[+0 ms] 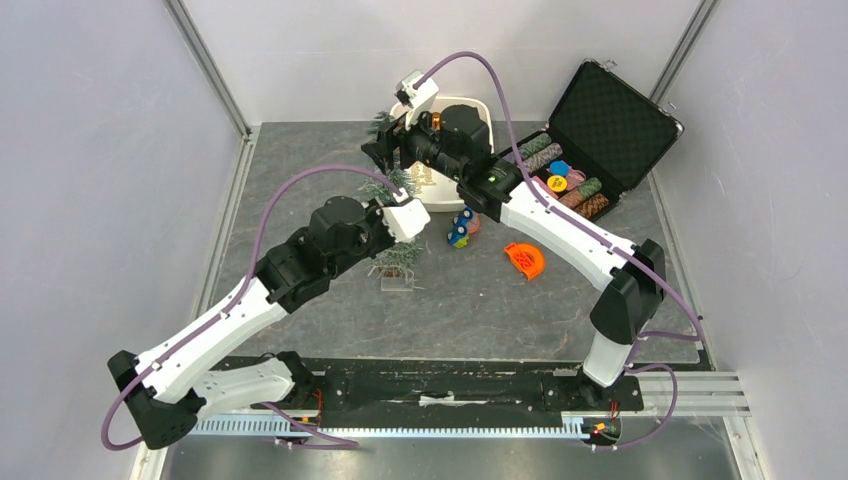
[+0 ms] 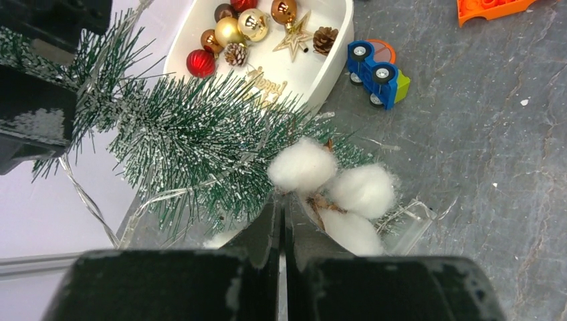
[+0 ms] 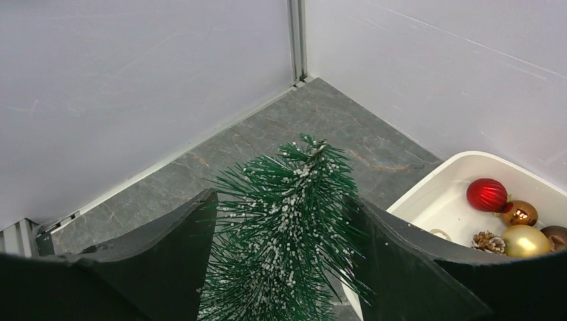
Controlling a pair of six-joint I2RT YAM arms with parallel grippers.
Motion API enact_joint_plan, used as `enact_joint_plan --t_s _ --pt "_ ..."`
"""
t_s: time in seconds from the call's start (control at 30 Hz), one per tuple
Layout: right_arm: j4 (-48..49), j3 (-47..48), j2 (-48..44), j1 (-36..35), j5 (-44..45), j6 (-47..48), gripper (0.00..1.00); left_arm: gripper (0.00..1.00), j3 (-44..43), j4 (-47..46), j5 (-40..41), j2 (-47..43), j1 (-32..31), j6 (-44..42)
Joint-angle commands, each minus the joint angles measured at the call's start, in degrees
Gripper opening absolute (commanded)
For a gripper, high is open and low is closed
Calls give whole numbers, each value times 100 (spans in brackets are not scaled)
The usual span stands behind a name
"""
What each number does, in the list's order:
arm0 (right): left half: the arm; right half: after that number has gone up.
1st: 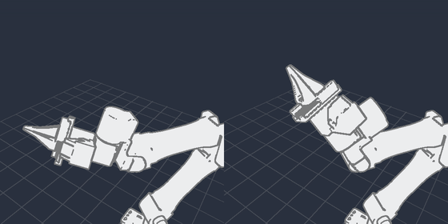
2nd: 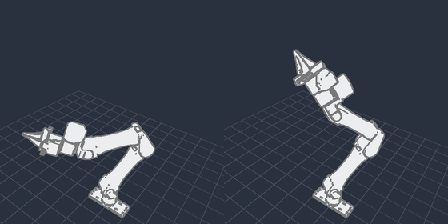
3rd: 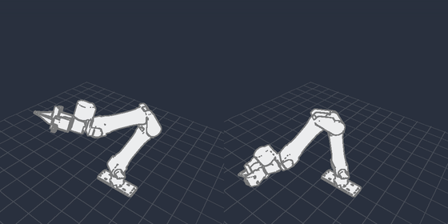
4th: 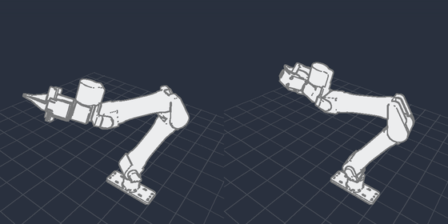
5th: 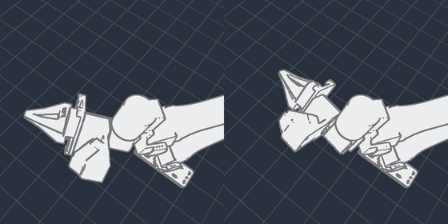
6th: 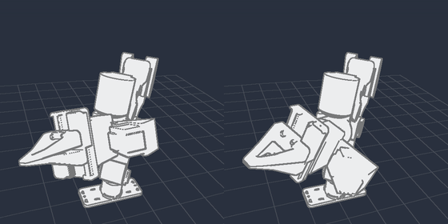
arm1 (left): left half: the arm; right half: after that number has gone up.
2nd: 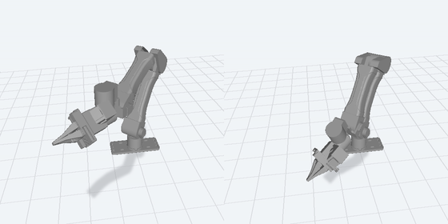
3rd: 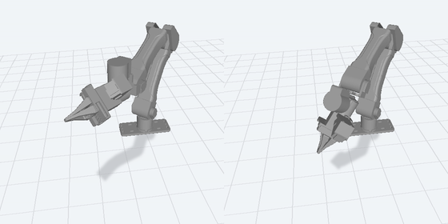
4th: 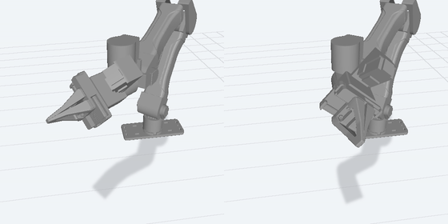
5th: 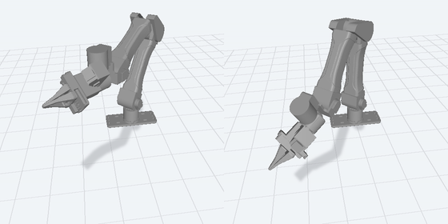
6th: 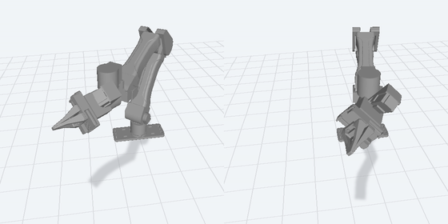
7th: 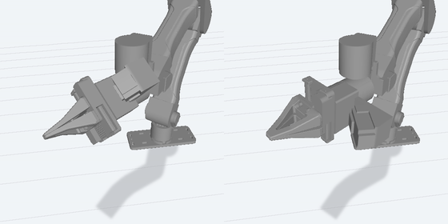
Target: Decorate the small christmas tree
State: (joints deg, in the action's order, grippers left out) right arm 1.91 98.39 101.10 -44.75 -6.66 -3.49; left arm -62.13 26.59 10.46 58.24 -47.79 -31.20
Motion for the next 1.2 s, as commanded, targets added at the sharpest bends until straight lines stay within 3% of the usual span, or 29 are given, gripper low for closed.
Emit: enact_joint_plan --t_s 0.0,1.17 --pt "228 -65 -91 2 -272 -134 69 2 202 -646 120 20 58 -427" --pt "481 -487 -322 -7 -455 -250 64 2 790 -1561 182 230 226 -921"
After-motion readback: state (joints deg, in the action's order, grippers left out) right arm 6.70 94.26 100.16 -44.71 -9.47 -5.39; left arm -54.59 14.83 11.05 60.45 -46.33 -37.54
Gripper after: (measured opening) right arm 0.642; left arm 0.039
